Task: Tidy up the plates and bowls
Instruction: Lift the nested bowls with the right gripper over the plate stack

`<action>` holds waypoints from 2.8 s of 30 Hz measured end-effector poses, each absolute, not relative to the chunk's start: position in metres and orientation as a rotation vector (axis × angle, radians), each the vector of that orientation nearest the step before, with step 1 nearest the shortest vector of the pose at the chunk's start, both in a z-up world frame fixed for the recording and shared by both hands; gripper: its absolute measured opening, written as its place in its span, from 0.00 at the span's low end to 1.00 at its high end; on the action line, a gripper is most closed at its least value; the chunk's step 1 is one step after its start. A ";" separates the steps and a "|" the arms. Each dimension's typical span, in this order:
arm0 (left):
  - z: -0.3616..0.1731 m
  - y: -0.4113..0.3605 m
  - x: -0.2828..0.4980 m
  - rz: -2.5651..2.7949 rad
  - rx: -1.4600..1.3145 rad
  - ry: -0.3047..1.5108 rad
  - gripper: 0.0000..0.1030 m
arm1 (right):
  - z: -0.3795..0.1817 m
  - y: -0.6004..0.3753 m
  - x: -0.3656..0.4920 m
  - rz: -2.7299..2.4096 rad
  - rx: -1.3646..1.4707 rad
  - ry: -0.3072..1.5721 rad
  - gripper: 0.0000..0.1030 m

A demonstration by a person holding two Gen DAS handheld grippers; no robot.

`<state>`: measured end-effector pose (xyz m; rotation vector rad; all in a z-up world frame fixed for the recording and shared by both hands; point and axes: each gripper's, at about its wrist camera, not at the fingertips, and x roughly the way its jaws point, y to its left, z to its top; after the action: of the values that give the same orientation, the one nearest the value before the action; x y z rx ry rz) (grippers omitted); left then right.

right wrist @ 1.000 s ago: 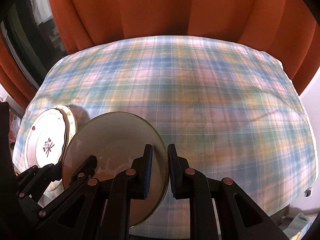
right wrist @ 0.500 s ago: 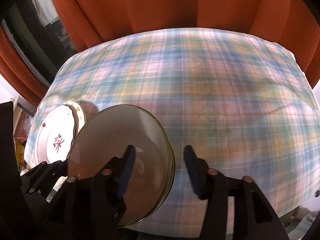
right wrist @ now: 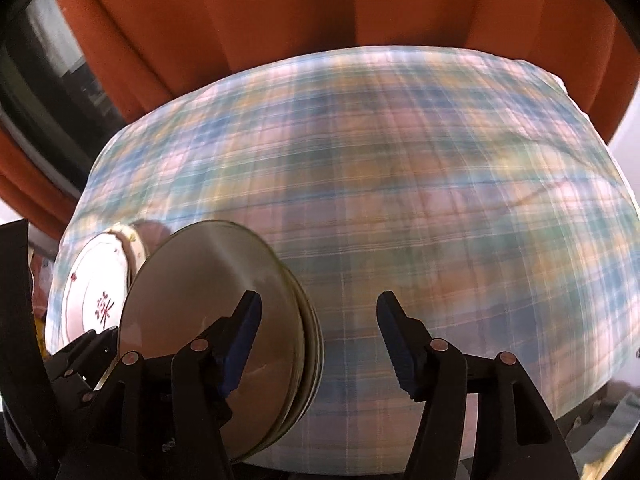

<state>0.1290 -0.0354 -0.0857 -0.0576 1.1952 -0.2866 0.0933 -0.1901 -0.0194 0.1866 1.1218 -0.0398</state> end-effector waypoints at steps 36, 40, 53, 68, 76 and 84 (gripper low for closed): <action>-0.082 -0.048 0.125 -0.268 0.001 1.280 0.50 | -0.052 -0.195 0.109 0.109 0.377 1.278 0.40; -0.080 -0.050 0.122 -0.246 -0.006 1.298 0.50 | -0.052 -0.198 0.109 0.129 0.386 1.289 0.40; -0.045 -0.035 0.117 -0.315 -0.012 1.232 0.50 | -0.019 -0.187 0.098 0.064 0.375 1.229 0.41; -0.019 0.054 0.123 -0.372 -0.033 1.164 0.50 | 0.015 -0.101 0.099 0.009 0.353 1.147 0.41; -0.019 0.103 0.128 -0.363 -0.043 1.157 0.50 | 0.014 -0.050 0.105 0.019 0.346 1.136 0.41; -0.025 0.144 0.134 -0.348 -0.057 1.181 0.50 | 0.004 -0.009 0.112 0.038 0.341 1.157 0.41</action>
<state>0.1341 0.1440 -0.0247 -0.0565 1.1806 -0.3479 0.1125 -0.0094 0.0038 0.3415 1.1567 0.0377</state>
